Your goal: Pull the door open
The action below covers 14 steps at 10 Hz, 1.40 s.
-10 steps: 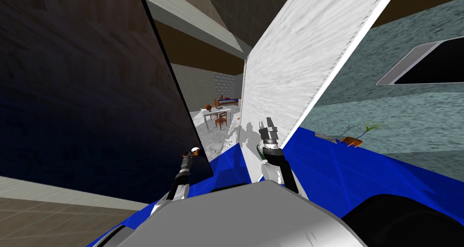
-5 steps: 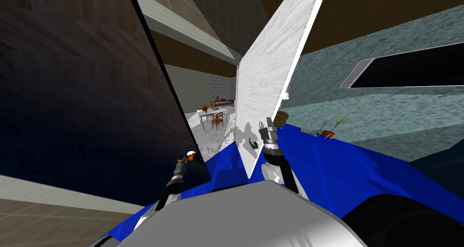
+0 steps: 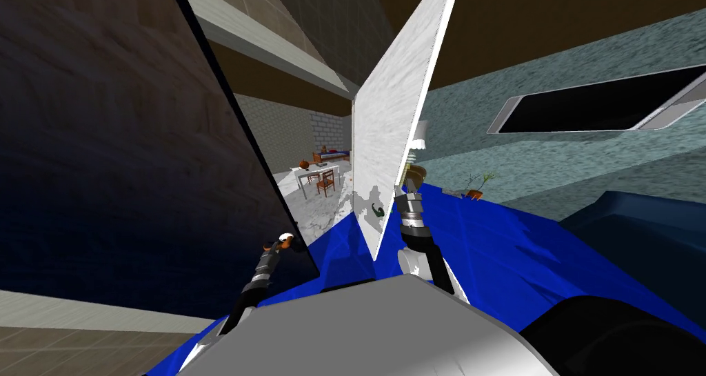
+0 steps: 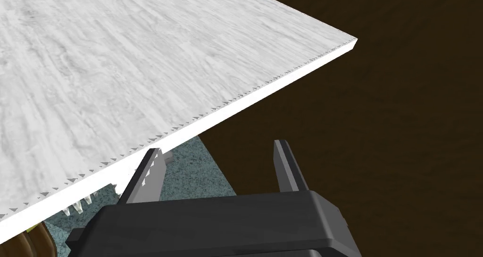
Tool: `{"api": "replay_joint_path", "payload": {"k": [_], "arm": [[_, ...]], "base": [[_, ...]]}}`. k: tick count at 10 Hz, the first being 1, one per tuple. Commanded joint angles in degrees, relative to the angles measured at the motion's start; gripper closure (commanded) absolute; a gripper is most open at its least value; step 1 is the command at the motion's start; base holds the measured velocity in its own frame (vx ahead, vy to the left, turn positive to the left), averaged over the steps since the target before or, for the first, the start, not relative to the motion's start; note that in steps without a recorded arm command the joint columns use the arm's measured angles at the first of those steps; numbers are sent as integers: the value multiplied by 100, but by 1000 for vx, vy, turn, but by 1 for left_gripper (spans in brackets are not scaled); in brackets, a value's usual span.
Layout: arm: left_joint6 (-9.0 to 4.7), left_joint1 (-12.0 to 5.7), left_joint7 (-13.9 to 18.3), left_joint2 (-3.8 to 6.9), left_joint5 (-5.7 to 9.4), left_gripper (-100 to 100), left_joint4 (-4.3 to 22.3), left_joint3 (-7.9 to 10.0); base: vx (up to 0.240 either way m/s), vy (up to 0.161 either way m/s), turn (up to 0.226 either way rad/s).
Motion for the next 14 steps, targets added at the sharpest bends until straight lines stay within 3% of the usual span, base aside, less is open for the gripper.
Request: {"api": "replay_joint_path", "payload": {"k": [1, 6, 7, 8, 9, 10, 14], "arm": [[-150, 90, 121, 79, -18, 100, -29, -171], [-529, 363, 439, 366, -47, 100, -169, -648], [-529, 363, 439, 366, -47, 100, -169, -648], [-432, 403, 379, 387, -32, 100, -266, -617], [-600, 496, 457, 441, -13, 100, -216, -737], [-644, 518, 474, 458, -6, 100, -211, -766], [-1053, 722, 638, 616, 57, 100, -159, -1037]], "base": [[-259, 23, -174], [-219, 54, -98], [-127, 30, -2], [-48, 10, 10], [-133, 54, -175], [-172, 67, -168], [-197, 64, -173]]}}
